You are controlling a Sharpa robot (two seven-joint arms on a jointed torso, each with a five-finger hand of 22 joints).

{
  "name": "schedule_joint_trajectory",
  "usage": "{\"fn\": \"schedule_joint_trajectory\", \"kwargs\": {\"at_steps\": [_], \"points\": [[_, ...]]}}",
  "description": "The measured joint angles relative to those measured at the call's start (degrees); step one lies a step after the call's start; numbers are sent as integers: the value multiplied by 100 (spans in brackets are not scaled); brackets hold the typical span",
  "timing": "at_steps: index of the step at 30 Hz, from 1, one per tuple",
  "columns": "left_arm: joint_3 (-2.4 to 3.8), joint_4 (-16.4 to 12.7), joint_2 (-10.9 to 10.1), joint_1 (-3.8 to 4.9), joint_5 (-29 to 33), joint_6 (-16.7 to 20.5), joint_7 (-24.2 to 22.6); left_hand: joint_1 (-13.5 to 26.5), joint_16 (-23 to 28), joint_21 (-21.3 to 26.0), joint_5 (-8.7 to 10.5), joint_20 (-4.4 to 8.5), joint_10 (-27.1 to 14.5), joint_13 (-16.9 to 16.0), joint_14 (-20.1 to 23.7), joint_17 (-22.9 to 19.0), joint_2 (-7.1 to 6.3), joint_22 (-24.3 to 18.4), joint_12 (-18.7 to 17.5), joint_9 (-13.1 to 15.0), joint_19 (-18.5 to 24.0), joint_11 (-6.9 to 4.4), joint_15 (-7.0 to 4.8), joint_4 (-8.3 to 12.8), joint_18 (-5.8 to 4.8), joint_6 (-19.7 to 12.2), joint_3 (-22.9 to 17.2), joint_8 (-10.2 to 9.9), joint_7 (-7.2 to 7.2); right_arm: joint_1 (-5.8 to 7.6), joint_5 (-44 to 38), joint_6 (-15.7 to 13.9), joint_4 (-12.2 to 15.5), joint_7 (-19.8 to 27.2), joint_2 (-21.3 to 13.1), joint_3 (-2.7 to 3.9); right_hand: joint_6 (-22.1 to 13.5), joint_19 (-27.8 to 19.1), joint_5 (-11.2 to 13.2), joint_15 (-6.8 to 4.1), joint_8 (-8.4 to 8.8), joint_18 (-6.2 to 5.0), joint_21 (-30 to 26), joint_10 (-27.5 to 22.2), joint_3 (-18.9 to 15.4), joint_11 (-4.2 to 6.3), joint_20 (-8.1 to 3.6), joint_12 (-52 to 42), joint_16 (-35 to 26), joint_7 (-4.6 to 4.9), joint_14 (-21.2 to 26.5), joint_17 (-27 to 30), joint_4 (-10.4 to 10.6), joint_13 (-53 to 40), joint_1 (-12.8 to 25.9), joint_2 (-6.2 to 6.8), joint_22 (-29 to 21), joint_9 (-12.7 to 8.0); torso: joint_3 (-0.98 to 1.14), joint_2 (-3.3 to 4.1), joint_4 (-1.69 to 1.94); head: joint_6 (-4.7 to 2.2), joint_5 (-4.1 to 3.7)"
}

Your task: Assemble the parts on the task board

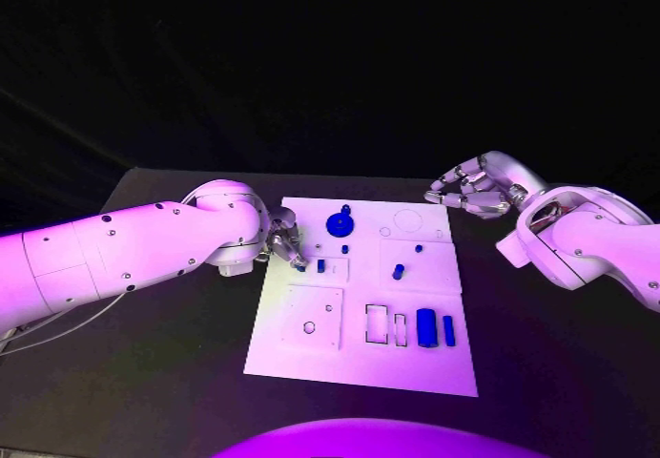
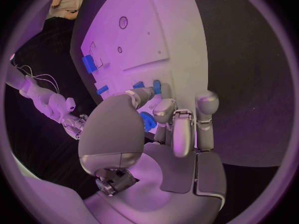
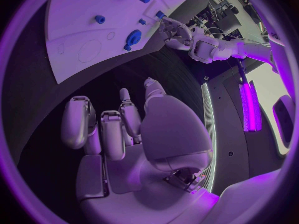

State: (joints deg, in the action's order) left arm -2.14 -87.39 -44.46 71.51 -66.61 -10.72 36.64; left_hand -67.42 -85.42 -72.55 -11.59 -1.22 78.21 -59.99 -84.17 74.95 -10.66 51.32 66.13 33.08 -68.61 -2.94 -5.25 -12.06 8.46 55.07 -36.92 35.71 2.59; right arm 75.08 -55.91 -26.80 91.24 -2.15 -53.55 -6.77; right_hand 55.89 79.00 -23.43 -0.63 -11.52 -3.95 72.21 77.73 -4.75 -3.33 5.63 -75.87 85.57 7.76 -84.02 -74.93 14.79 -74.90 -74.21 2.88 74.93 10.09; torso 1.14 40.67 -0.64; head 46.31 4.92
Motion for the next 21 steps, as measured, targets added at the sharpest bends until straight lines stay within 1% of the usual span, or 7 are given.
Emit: {"fn": "schedule_joint_trajectory", "kwargs": {"at_steps": [1,4,5,9,14,16,21], "points": [[0,1,1,0,-4,0,0,6,0,0,0,0,5,0,0,0,6,0,0,-4,0,-5,0,-11,0,38,11,0,-38,0,0,0,0,1,-1,0,0,0,0,0,0,0,0,0,-3,0,0,0,-3,0,0,0,4,0,0,0,0,0,-1,0,0,0,0],[0,3,7,0,-33,-2,1,90,0,0,-1,0,23,-3,19,0,16,0,0,-12,0,-23,-19,-71,1,64,124,0,-26,0,1,0,1,5,-2,-1,0,0,0,0,0,0,0,0,-23,0,0,0,-22,0,0,0,23,0,0,0,0,0,-1,0,0,-1,-7],[0,5,10,0,-43,-3,2,112,0,0,-1,0,41,-8,19,0,25,0,0,-13,0,-40,-19,-79,0,114,161,0,-77,0,3,0,1,5,-3,-2,-12,0,0,0,0,0,0,0,-23,0,0,0,-22,-12,0,0,23,0,0,0,0,0,-2,-1,1,-1,-9],[0,10,18,-2,-76,-5,3,122,0,0,-1,0,27,-14,19,-1,35,0,0,-13,0,-28,-19,-99,1,118,225,0,-80,0,8,-1,1,8,-4,-1,-21,0,0,0,0,0,-27,0,-23,0,0,0,-23,-21,0,0,24,7,0,0,-1,0,-5,-1,1,0,-12],[-2,19,26,-4,-97,-8,4,174,0,0,-2,20,27,-26,19,-1,37,5,22,-30,-20,-28,-19,-152,0,176,342,0,-139,0,12,-1,-4,10,-4,-1,-21,0,0,0,0,0,-27,0,-23,0,0,0,-22,-20,0,1,24,9,0,0,-1,0,-5,-2,1,4,-12],[-4,24,28,-6,-107,-11,5,209,0,0,-2,20,27,-38,19,-1,2,5,22,-39,-20,-29,-19,-177,0,227,417,0,-190,0,12,-2,-6,11,-2,-1,-21,0,0,0,0,0,-27,0,-23,0,0,0,-23,-20,0,1,23,9,0,0,-1,0,-5,-2,2,1,-12],[-5,29,30,-8,-118,-18,6,249,0,0,-4,20,27,-45,19,-2,7,5,43,-59,-20,-29,-19,-268,0,278,577,19,-201,0,14,-3,-7,13,-1,0,-21,0,0,0,0,0,-28,0,-23,0,0,0,-23,-21,0,1,23,11,0,0,-1,0,-5,-2,3,-4,-12]]}}
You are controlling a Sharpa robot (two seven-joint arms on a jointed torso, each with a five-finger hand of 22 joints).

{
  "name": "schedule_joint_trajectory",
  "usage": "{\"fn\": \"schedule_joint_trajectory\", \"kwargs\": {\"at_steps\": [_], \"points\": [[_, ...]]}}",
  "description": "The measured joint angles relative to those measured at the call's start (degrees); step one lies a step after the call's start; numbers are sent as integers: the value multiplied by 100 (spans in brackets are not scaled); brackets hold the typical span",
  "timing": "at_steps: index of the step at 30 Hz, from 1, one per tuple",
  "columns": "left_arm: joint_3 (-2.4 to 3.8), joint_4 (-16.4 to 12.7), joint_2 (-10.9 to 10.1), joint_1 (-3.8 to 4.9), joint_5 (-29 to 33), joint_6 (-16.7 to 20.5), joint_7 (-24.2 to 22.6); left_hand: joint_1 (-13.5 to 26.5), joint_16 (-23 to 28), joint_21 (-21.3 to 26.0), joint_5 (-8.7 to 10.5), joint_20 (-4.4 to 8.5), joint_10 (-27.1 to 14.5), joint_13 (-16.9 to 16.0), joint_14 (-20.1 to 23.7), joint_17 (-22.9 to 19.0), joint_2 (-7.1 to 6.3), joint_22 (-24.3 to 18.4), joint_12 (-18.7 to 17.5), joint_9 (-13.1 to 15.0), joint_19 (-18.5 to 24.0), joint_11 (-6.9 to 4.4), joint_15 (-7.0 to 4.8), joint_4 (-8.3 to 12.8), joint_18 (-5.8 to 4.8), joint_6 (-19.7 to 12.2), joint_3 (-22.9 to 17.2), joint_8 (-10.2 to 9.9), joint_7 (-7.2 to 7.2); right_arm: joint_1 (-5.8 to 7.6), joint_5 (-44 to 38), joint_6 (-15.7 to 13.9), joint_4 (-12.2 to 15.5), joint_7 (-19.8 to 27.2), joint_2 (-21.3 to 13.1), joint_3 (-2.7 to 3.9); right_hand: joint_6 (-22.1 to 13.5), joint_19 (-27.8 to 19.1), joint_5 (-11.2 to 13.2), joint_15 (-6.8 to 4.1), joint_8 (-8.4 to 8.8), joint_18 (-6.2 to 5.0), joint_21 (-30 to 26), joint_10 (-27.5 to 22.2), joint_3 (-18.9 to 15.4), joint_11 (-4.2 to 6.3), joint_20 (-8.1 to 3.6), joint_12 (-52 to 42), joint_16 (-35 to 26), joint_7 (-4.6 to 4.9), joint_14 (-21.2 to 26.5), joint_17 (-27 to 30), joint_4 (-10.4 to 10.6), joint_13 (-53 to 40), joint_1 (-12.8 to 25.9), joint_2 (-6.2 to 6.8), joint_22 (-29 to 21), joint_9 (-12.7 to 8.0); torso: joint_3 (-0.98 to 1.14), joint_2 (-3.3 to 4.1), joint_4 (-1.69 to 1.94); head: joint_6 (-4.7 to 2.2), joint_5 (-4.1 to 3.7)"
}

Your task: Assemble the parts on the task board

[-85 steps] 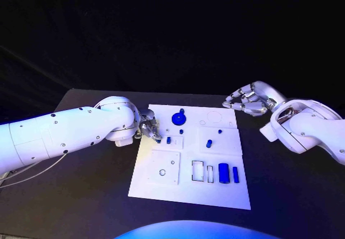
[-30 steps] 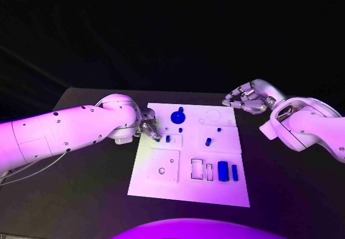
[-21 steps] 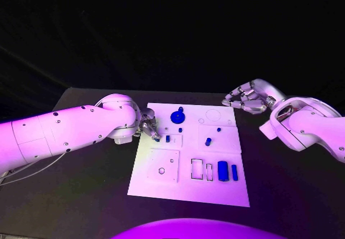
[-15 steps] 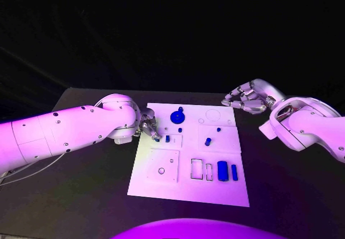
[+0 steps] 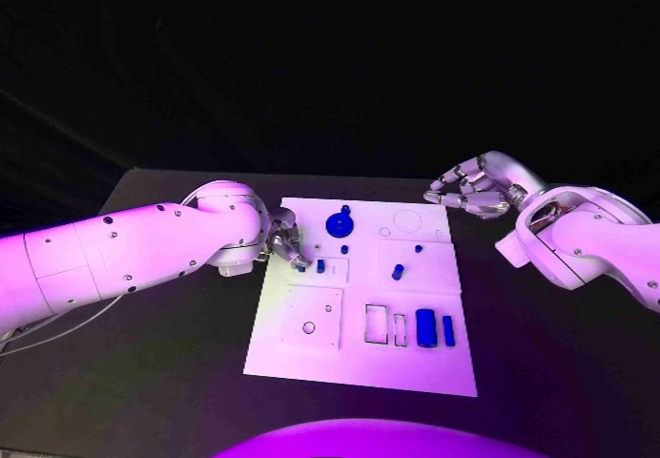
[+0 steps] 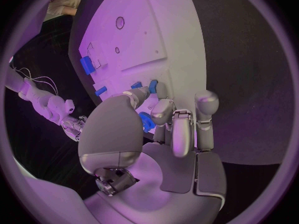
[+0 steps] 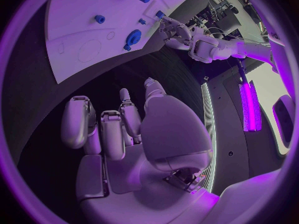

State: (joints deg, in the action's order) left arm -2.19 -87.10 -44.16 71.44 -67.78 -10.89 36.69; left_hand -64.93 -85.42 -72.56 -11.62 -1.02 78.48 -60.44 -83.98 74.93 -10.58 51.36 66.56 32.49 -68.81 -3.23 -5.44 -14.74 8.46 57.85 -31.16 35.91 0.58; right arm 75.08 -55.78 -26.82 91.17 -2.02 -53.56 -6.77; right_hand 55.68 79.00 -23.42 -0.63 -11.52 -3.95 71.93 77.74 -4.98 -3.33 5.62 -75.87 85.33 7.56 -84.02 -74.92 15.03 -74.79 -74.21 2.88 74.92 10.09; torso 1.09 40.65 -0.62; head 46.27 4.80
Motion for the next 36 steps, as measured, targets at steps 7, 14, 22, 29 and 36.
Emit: {"fn": "schedule_joint_trajectory", "kwargs": {"at_steps": [7,14,22,29,36], "points": [[-7,12,1,-9,-3,-29,5,73,0,0,-1,-21,0,-24,0,0,48,1,0,-36,-21,0,0,-136,-1,50,302,-14,-10,0,1,0,-2,1,-1,1,0,-21,0,0,0,-1,-21,0,-16,0,-21,0,-20,0,0,0,16,14,0,0,-1,0,0,3,0,-1,0],[-7,18,-9,-11,-7,-58,14,273,0,0,-1,-21,21,-25,0,-1,111,10,25,-77,-21,19,0,-188,1,71,805,-27,11,0,2,-1,-5,3,-2,1,0,-21,0,0,0,-1,-48,-20,-31,20,-21,0,-43,0,0,1,1,20,0,0,-1,0,0,3,0,8,-2],[6,2,-48,-12,-9,-64,17,380,0,0,-1,-21,21,-24,0,-1,172,10,25,-111,-20,19,0,-193,0,71,1185,-35,12,0,4,-3,-7,5,-2,-1,-20,-21,0,0,0,0,-82,-20,-48,20,-20,0,-43,20,0,1,17,28,0,0,-1,0,-4,4,-3,-1,-19],[16,-48,-88,-12,12,-48,18,635,0,0,32,-21,21,-6,0,-2,213,10,25,-132,-20,19,0,-200,0,70,1698,-35,12,0,5,-4,-11,7,-1,0,-20,-20,0,0,0,-1,-82,-20,-48,20,-20,0,-43,20,0,1,17,28,0,0,-2,0,-3,4,-6,-5,-30],[50,-126,-168,-12,173,164,-3,693,0,117,32,-21,-127,224,0,-2,272,-194,-152,-141,48,60,0,-199,1,27,2045,-35,55,-3,6,-5,-16,8,9,1,-19,-20,-22,0,0,-1,-82,-20,-47,20,-20,0,-43,20,0,1,17,28,1,-1,0,0,-4,5,-3,-4,-38]]}}
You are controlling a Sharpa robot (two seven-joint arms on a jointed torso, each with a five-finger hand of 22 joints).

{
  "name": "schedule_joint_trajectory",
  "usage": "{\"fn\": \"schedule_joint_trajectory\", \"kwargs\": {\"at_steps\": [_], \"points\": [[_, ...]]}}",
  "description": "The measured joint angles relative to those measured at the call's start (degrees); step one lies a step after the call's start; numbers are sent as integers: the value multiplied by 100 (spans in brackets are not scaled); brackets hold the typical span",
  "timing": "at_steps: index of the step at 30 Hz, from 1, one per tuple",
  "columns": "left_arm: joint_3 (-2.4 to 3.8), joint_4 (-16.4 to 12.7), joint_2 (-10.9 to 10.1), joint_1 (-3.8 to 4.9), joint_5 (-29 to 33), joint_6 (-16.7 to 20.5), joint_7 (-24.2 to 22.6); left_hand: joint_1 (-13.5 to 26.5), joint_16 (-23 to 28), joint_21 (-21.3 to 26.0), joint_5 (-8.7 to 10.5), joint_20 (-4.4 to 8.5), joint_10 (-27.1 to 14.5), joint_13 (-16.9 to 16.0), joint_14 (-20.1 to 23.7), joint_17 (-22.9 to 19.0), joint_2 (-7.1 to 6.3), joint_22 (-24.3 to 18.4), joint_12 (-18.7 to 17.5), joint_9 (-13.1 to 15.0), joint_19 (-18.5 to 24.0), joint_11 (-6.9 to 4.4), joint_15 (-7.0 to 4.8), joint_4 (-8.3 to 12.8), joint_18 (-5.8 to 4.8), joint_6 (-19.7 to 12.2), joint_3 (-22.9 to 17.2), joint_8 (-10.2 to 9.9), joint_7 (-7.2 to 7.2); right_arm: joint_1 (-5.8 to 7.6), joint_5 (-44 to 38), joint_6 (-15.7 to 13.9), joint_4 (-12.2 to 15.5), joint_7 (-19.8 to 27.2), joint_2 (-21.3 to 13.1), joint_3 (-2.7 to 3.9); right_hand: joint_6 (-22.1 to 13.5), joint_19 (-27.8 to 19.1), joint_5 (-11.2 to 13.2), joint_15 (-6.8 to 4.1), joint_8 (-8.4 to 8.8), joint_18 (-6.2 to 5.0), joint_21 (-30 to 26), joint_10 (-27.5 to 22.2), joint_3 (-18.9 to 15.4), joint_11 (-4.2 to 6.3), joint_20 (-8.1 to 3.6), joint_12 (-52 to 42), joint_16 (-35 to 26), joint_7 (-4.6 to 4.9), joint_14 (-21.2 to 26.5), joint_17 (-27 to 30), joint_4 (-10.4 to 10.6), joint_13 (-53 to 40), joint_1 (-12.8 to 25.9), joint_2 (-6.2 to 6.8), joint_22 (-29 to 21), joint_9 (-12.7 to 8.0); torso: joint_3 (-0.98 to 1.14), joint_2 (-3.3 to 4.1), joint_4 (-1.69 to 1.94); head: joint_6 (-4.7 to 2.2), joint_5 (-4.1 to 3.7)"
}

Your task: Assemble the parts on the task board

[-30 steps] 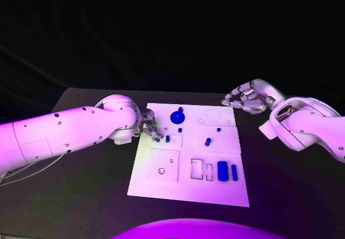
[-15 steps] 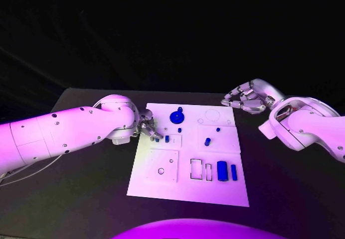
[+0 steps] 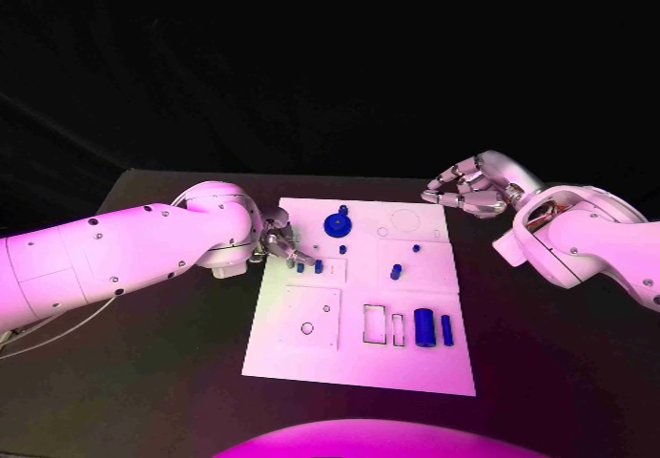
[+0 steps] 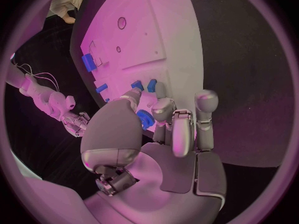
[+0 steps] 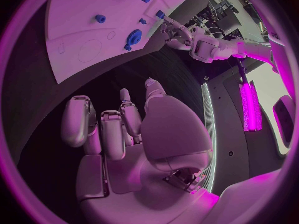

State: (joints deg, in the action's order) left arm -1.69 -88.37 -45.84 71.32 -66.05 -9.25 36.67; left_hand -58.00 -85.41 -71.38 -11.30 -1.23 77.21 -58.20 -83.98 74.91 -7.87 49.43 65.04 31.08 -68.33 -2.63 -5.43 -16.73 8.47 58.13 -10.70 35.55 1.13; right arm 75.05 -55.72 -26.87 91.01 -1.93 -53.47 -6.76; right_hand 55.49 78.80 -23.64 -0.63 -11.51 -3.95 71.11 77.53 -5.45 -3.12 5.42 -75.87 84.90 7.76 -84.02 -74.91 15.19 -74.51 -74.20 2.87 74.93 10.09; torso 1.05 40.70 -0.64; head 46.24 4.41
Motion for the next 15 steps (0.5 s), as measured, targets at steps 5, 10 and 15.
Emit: {"fn": "schedule_joint_trajectory", "kwargs": {"at_steps": [5,10,15], "points": [[18,-52,-41,0,158,428,-99,-135,70,242,0,-42,-260,344,0,0,135,-404,-259,18,242,67,0,15,-1,-199,203,0,70,-11,1,-1,0,1,9,0,0,0,0,0,0,0,0,0,0,0,0,0,0,0,0,0,0,0,30,-30,2,0,0,-4,0,-27,-23],[27,-79,-73,2,292,968,-307,-476,320,663,0,-93,-939,1203,-8,-1,334,-1099,-973,-32,711,188,140,8,51,-571,287,-46,213,-15,1,-2,1,1,10,-2,0,0,0,0,0,0,0,0,0,0,0,0,0,0,0,0,0,0,30,-30,2,0,1,-4,0,-36,-41],[29,-114,-81,1,464,1598,-827,-1357,1166,1334,-2,-300,-1905,1914,497,-984,388,-1798,-1697,-250,1319,468,411,52,135,-1137,79,-240,515,-18,1,-3,-2,0,10,-2,0,0,0,0,-1,0,0,0,0,0,0,0,0,0,0,0,0,0,30,-30,2,0,4,-5,0,-43,-65]]}}
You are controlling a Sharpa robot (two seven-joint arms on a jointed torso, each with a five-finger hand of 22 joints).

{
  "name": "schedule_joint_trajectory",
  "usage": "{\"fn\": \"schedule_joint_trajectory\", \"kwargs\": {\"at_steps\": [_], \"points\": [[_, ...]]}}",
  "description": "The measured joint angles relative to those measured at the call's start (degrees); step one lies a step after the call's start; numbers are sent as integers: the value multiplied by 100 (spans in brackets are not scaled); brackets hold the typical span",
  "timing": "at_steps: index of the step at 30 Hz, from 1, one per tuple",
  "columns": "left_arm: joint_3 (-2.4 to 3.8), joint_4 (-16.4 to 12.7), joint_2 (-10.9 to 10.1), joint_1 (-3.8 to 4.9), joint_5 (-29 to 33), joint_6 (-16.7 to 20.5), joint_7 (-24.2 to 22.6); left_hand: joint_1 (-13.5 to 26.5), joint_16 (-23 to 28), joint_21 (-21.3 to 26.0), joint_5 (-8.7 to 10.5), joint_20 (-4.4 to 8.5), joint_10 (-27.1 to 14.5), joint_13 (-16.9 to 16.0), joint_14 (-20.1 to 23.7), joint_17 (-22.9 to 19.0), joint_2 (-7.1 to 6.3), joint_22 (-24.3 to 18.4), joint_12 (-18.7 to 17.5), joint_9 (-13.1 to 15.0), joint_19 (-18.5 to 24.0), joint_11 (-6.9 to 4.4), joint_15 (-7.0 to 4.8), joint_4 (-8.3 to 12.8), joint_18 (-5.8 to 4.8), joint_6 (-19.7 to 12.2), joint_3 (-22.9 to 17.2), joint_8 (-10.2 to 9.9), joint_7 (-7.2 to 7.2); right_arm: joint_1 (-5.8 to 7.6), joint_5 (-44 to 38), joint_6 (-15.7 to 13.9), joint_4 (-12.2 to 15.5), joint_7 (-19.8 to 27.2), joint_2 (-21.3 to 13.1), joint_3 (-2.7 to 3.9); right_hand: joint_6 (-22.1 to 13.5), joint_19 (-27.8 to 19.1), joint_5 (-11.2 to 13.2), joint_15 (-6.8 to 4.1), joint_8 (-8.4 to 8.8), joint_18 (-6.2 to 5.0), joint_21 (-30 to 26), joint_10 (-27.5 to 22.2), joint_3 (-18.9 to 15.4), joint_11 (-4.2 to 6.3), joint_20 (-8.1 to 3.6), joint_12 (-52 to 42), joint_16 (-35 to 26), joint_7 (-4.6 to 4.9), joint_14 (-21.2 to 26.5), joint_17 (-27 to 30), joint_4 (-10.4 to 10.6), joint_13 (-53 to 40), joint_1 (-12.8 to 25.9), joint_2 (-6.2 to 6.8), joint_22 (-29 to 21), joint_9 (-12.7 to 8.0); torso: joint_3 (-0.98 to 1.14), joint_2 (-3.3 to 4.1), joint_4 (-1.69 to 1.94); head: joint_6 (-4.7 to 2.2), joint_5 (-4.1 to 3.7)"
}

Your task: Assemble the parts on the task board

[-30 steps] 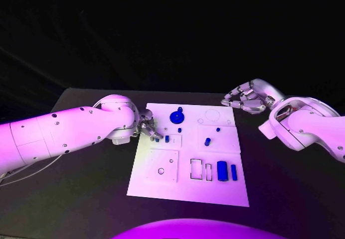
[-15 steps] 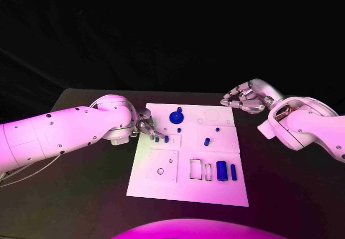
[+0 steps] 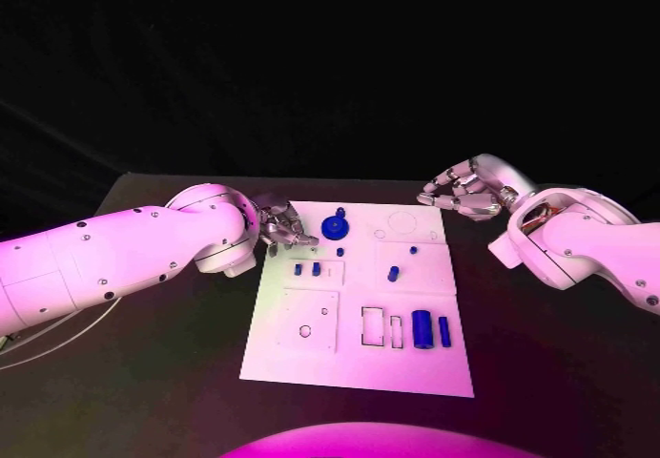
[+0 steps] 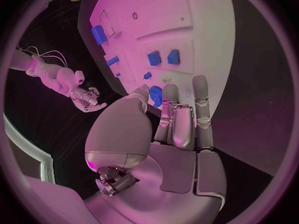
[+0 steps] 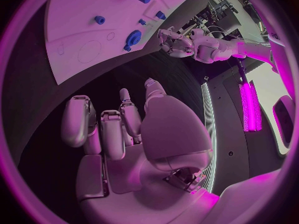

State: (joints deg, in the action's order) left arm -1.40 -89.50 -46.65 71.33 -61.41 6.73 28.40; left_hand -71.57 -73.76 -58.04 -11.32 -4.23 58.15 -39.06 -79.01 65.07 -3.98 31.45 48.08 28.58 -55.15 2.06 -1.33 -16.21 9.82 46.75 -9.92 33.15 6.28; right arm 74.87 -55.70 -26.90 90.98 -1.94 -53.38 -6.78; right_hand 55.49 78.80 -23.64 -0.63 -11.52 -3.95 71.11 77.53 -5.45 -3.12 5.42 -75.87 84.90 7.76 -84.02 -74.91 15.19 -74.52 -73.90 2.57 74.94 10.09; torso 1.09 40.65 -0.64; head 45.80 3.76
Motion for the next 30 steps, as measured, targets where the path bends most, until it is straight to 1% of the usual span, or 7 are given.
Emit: {"fn": "schedule_joint_trajectory", "kwargs": {"at_steps": [2,5,10,15,21,26,30], "points": [[0,-13,11,0,45,198,-256,-420,633,217,-31,-80,-286,179,537,-827,-99,-117,-226,-93,159,119,73,86,-1,-176,-214,-70,99,0,0,0,-3,-1,0,0,0,0,0,0,-21,0,0,0,-16,0,0,0,0,0,0,0,16,0,0,0,0,0,-1,1,0,-3,-4],[0,-50,54,-3,60,501,-736,-829,1450,500,-31,-182,-440,475,1143,-1818,-380,-285,-497,-264,264,174,162,118,-1,-243,-499,-146,172,-1,0,-1,-5,-3,4,2,0,0,0,0,-21,0,0,0,-16,0,0,0,0,0,0,0,16,0,0,0,0,0,3,3,-1,-11,-17],[-15,-39,195,-11,-180,844,-1404,-1217,1955,763,-31,-276,-659,1297,1320,-2516,-768,-478,-1292,-790,164,280,257,126,-1,-186,-869,-597,284,-2,1,-1,-11,-4,14,1,0,0,0,0,-21,0,0,0,-16,0,0,0,0,0,0,0,16,0,0,0,-1,0,2,6,-3,-24,-38],[-56,119,365,-21,-735,920,-1778,-1400,1846,768,-31,-240,-638,1817,1093,-2515,-908,-495,-1720,-1133,14,300,244,231,0,-56,-1002,-902,228,-2,3,-1,-12,-5,18,1,0,0,0,0,-21,0,0,0,-16,0,0,0,0,0,0,0,16,0,0,0,-1,0,2,5,0,-47,-69],[-98,282,561,-34,-1479,853,-1946,-1414,1541,617,-31,-210,-555,2165,865,-2289,-921,-446,-1956,-1392,-202,298,232,261,0,46,-972,-1147,191,-2,5,-2,-14,-7,24,0,0,0,-31,0,-21,0,0,0,-16,0,0,0,0,0,0,0,16,0,0,0,-2,0,2,2,5,-59,-79],[-118,450,703,-81,-2021,685,-1968,-1414,1006,397,-31,-221,-555,2340,607,-1798,-921,-311,-1979,-1536,-251,298,218,304,-1,178,-928,-1245,138,-3,6,-3,-12,-7,31,0,0,0,-32,0,-21,0,0,0,-15,0,0,0,0,0,0,0,16,-1,0,0,-2,0,0,0,4,-66,-74],[-132,591,795,-138,-2322,498,-1969,-1381,953,346,-31,-221,-556,2408,603,-1777,-953,-264,-2013,-1584,-251,298,222,314,-1,218,-895,-1279,138,-3,7,-3,-11,-7,31,1,0,0,-32,0,-21,0,0,0,-16,0,0,0,0,0,0,0,15,-1,0,0,-2,0,-3,0,3,-66,-85]]}}
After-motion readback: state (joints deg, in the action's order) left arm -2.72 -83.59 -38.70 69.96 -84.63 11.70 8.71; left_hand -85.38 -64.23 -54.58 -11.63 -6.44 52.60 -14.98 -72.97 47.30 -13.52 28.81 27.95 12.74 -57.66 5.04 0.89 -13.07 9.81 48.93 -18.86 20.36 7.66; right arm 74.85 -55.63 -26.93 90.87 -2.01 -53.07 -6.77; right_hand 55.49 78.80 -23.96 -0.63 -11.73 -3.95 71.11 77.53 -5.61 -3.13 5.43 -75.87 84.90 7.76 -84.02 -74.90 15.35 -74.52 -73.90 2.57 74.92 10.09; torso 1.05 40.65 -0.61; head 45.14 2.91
